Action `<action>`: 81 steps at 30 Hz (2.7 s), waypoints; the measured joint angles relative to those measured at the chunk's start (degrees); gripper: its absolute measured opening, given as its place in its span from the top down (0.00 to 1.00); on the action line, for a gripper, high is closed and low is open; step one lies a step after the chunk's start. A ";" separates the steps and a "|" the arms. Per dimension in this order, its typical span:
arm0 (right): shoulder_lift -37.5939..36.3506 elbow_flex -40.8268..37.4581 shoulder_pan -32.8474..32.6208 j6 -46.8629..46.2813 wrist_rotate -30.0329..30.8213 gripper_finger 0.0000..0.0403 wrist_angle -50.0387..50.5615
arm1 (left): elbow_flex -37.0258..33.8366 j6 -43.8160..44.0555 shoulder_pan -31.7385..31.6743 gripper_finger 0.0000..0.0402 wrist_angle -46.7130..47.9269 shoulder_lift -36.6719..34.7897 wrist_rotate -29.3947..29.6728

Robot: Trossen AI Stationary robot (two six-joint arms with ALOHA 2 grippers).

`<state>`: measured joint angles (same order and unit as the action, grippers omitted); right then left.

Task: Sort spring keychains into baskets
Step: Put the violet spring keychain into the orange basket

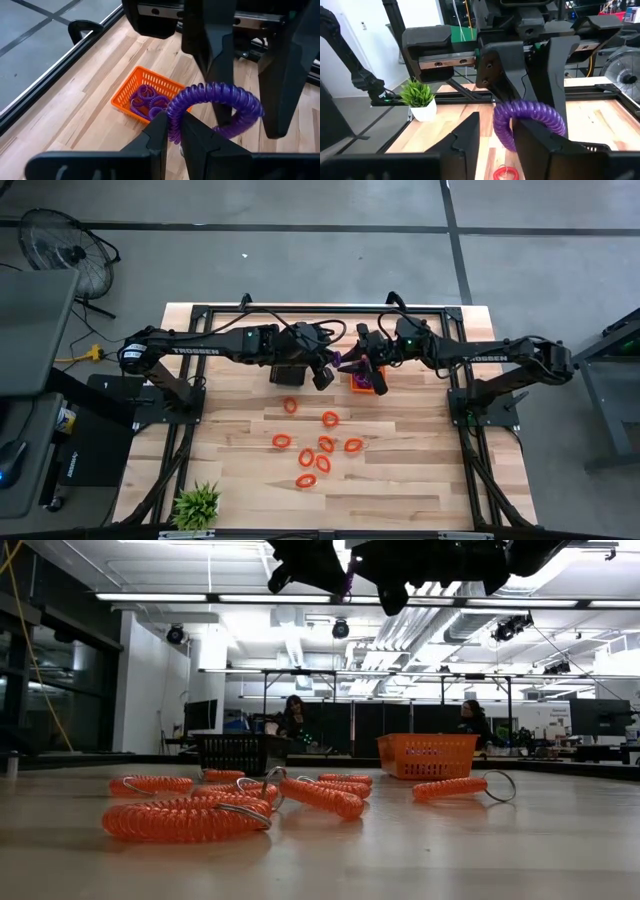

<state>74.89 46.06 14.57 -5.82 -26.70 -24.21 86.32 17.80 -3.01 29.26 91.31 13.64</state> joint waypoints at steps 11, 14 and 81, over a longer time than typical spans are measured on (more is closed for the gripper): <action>1.66 -0.02 0.00 -0.33 0.42 0.70 -4.39 | 0.00 -0.26 0.00 0.90 0.13 0.00 -0.65; 1.66 -0.02 0.01 -0.31 0.43 0.76 -4.37 | 0.00 -0.59 0.00 0.90 0.25 0.00 -0.65; 1.93 -0.02 10.55 -7.69 12.92 0.99 39.80 | -10.72 6.93 1.02 0.46 24.21 -15.32 16.24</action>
<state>76.82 46.04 25.12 -13.52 -13.78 15.60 75.60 24.73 -1.99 53.46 75.99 29.88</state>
